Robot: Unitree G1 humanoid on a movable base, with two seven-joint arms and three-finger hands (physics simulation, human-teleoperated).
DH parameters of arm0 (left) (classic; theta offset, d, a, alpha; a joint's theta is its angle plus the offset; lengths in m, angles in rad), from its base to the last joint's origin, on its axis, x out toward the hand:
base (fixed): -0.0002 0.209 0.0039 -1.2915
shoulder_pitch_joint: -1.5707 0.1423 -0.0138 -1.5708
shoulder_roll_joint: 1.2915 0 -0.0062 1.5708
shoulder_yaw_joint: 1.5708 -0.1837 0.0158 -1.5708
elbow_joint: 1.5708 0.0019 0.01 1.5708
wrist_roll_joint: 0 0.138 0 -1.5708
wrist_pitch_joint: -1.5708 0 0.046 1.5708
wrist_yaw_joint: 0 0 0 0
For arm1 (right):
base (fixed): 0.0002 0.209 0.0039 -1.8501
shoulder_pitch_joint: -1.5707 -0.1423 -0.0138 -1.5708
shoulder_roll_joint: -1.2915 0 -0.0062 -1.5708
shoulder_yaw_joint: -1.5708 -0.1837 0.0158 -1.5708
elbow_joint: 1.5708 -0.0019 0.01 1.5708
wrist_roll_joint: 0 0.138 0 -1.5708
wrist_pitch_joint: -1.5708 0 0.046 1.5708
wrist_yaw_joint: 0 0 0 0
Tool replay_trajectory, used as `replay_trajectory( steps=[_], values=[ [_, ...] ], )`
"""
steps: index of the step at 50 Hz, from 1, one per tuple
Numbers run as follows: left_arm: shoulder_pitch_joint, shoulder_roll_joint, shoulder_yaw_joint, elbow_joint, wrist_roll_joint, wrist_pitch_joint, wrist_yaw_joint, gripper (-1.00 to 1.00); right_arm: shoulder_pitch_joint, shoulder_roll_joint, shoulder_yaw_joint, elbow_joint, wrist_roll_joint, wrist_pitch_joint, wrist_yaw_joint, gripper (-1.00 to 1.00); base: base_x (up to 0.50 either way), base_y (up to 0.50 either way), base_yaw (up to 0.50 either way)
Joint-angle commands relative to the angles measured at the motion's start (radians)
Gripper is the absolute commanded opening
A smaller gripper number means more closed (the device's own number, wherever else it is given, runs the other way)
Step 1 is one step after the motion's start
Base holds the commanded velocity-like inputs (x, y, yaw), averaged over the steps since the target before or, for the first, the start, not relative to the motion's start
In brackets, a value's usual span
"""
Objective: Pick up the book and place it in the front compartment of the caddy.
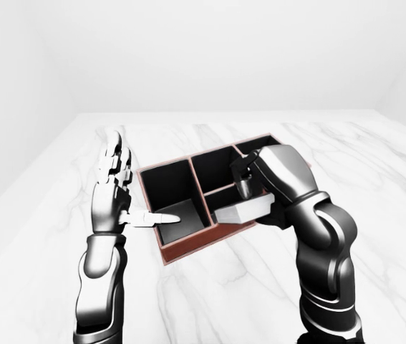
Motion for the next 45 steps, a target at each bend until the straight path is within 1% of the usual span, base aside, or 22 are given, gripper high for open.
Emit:
replay_trajectory(
  steps=[1,8,11,16,30,45],
  values=[
    [0.001,0.0,0.0,-0.004,-0.001,0.0,0.0,1.0,-0.086,0.001,-0.004,0.071,-0.014,0.0,-0.031,-1.0,0.0,0.0,0.0],
    [-0.001,0.0,0.001,0.004,-0.001,0.0,-0.001,1.0,-0.141,-0.003,-0.009,0.126,-0.013,0.0,-0.04,-1.0,0.0,0.0,0.0],
    [-0.001,0.0,0.001,0.0,-0.002,0.0,0.0,1.0,-0.15,-0.005,-0.007,0.158,-0.011,0.0,-0.06,-1.0,0.0,0.0,0.0],
    [-0.003,0.001,0.003,0.002,-0.003,0.0,0.0,1.0,-0.201,-0.018,-0.021,0.21,-0.003,0.0,-0.067,-1.0,0.0,0.0,0.0],
    [0.0,0.0,-0.001,0.007,-0.001,0.0,0.0,1.0,-0.247,-0.039,-0.03,0.286,0.008,0.0,-0.098,-1.0,0.0,0.0,0.0],
    [-0.001,0.002,0.004,-0.01,-0.005,0.0,-0.001,1.0,-0.3,-0.039,-0.026,0.418,0.014,0.0,-0.172,-1.0,0.0,0.0,0.0]
  ],
)
